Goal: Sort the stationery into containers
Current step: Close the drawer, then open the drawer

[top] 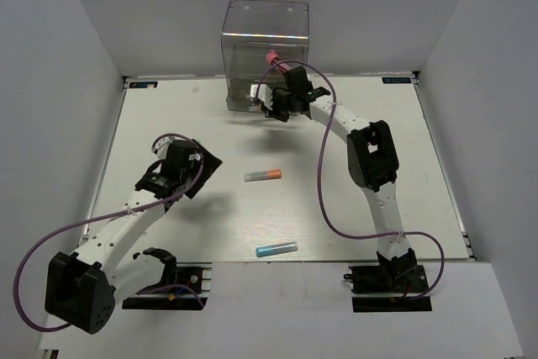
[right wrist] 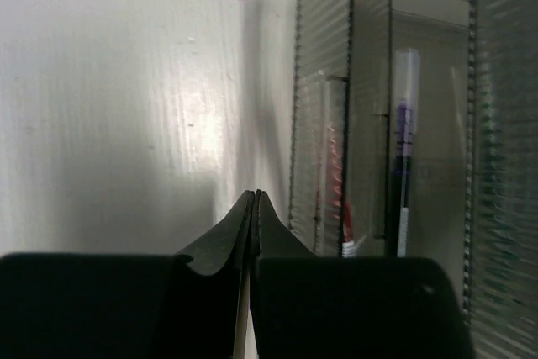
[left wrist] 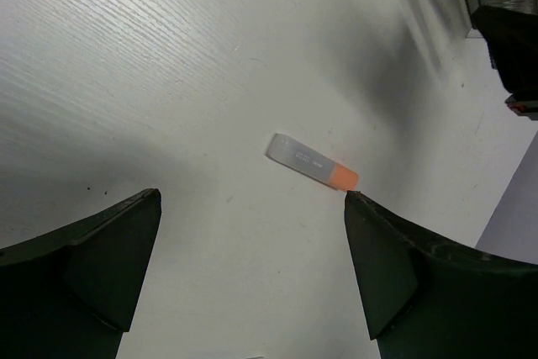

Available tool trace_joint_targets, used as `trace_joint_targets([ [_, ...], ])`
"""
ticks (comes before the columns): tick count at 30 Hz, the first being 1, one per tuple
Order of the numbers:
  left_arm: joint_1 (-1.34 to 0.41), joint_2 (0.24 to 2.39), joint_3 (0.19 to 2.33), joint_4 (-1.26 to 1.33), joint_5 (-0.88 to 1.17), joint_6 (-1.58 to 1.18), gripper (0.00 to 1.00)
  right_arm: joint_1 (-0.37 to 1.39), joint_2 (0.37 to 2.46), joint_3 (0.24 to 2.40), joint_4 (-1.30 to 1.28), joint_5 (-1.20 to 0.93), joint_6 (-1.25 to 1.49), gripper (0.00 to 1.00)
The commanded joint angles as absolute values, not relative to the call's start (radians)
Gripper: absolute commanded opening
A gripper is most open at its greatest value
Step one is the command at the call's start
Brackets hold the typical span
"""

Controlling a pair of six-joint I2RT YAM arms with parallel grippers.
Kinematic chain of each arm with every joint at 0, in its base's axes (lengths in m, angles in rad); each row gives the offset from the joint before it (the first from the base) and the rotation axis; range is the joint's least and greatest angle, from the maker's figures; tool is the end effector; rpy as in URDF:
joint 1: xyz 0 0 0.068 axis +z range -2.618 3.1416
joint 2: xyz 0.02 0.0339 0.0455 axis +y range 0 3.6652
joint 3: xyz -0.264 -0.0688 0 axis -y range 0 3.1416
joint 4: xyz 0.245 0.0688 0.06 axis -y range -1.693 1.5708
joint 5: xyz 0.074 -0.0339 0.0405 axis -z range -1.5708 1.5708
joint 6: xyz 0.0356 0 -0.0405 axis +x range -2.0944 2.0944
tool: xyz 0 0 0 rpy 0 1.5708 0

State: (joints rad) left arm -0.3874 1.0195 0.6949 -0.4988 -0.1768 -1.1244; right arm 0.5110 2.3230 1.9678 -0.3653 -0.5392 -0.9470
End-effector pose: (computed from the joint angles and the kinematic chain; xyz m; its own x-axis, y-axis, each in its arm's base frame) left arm 0.1942 -0.0725 0.2371 -0.5288 -0.7433 -0.4098 -0.4998 0.6629 -0.5574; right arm 0.4529 0.2749 0.2083 0.2776 -0.6428 -0.7139 -0.9088 0.0651 -0.4121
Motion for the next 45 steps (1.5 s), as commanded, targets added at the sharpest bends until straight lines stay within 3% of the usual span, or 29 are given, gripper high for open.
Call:
trace_joint_targets([
  [1,-0.382,1.035,0.73,-0.488,-0.177,-1.092,1.0,0.515,2.299,1.964,-0.285,-0.448,-0.908,0.0],
  [10,-0.382,1.1,0.75,-0.431,-0.118,-1.071,1.0,0.515,2.336,1.945,-0.075,-0.198,-0.836,0.0],
  [27,-0.382,1.181,0.769,-0.321,0.026,-1.034,1.0,0.512,2.402,2.008,0.029,-0.008,-0.873,0.0],
  [31,-0.382,1.224,0.769,-0.208,0.072,-1.034,1.0,0.511,2.382,1.987,0.009,-0.044,-0.836,0.0],
  [34,-0.382,1.293,0.794,-0.14,0.086,-1.043,1.0,0.503,2.236,1.857,-0.029,-0.229,-0.798,0.0],
  [35,-0.382,1.319,0.81,-0.103,0.086,-1.043,0.98,0.502,2.199,1.82,-0.025,-0.308,-0.786,0.0],
  [37,-0.382,1.408,0.853,-0.034,0.086,-1.069,0.95,0.5,2.046,1.61,0.037,-0.417,-0.75,0.21],
  [38,-0.382,1.44,0.865,0.0,0.086,-1.081,0.89,0.5,2.007,1.46,0.085,-0.432,-0.743,0.31],
  [40,-0.382,1.541,0.89,0.128,0.086,-1.132,0.82,0.499,1.876,1.379,0.107,-0.448,-0.703,0.5],
  [43,-0.382,1.703,0.937,0.291,0.097,-1.211,0.64,0.474,1.761,1.214,0.1,-0.43,-0.614,0.5],
  [44,-0.382,1.747,0.968,0.328,0.097,-1.232,0.59,0.468,1.741,1.174,0.088,-0.428,-0.604,0.43],
  [45,-0.382,1.787,0.98,0.371,0.097,-1.255,0.57,0.451,1.682,1.155,0.065,-0.433,-0.597,0.28],
])
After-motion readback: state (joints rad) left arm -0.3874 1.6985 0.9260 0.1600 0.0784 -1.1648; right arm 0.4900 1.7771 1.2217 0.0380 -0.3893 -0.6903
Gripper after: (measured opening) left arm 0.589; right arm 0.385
